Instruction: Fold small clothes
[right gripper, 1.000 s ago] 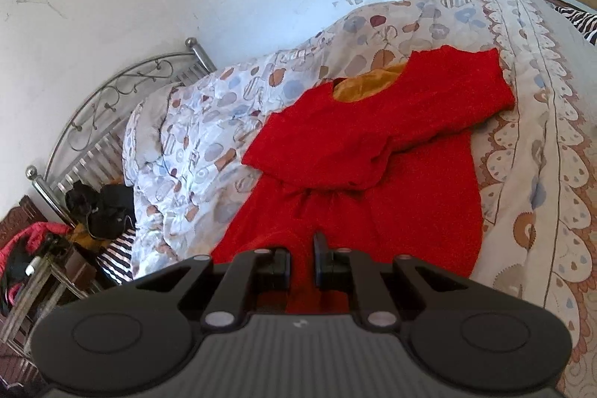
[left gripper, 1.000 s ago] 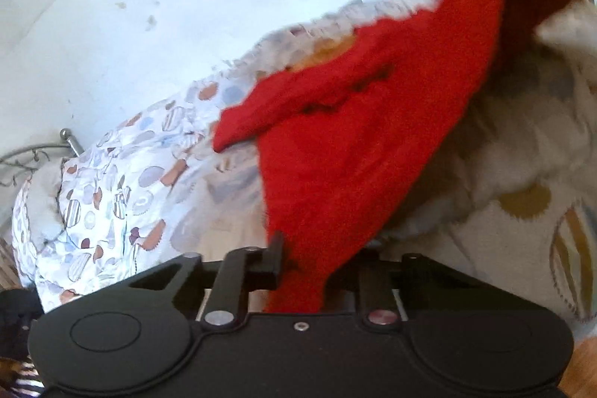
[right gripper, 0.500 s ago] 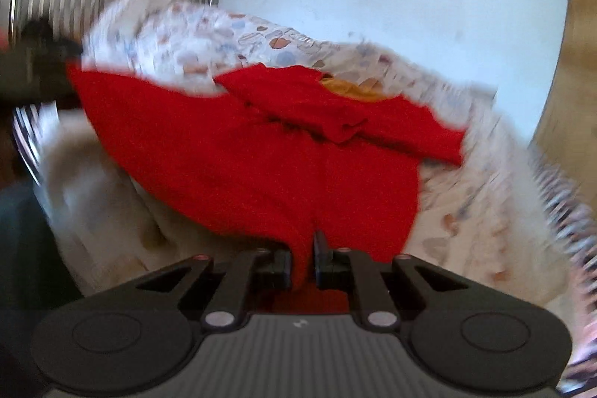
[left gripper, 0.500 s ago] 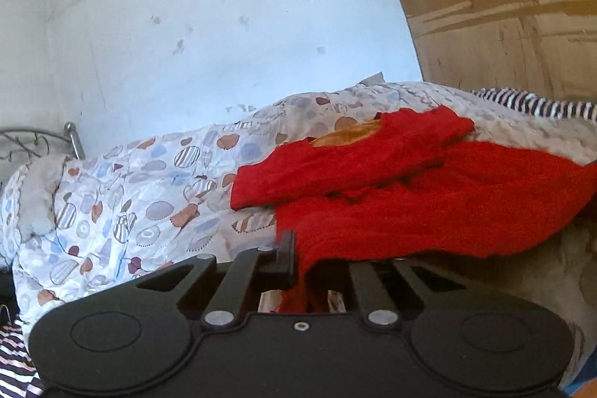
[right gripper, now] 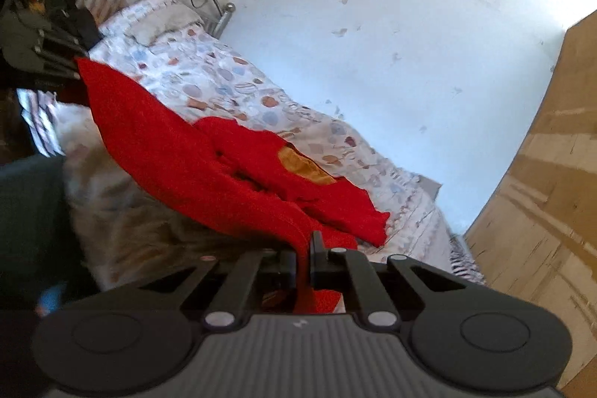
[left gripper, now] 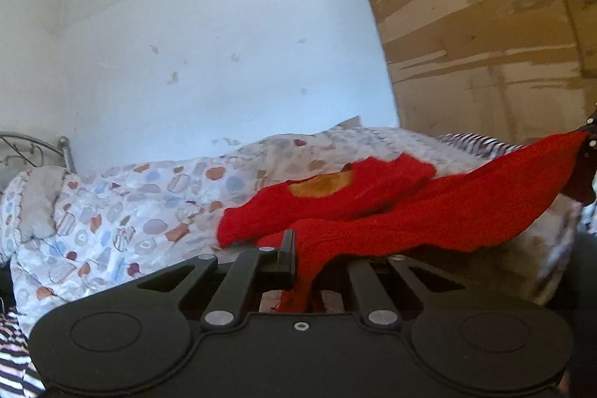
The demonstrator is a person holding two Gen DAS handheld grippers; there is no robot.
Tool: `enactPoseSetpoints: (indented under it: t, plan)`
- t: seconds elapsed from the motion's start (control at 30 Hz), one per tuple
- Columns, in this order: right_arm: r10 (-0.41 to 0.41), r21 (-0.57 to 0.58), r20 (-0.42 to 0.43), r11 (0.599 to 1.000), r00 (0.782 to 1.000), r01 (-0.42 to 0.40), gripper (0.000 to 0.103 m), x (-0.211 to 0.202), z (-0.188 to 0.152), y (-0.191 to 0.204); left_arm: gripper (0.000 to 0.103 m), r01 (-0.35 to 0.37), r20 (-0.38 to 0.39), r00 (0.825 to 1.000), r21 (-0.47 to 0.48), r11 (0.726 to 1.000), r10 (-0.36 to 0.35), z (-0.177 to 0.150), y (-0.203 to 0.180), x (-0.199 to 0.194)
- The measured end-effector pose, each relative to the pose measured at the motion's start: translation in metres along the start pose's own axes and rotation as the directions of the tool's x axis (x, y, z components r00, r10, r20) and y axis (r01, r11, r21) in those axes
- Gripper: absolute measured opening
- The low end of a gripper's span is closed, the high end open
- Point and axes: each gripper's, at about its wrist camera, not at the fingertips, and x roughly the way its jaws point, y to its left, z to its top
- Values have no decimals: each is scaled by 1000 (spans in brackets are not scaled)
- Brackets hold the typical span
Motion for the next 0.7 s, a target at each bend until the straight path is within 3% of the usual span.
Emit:
enactPoseSetpoints:
  t: [0.13,0.27,0.4,0.57,0.7]
  plan:
    - [75,43,-6,996,997,-75,7,-41,15,-11,5,44,-3,999,2,999,-44,13,2,-42]
    - [131,128,-5,983,991,-129,7,-39,24,-30,5,71,-33,997,-34,997,-73,19,9,-49]
    - [119,78,12,990,993,-120,8,-9,41,-46,5,84,-48,995,-66,994,-87,33,21,-27]
    - [84,-50,52,995,995,-81,8,50,81,-69,6,96,-75,993,59,994,-92,69,37,22]
    - [71,-83,65,994,995,-66,8,114,109,-93,7,60,-117,992,149,987,-43,97,51,77]
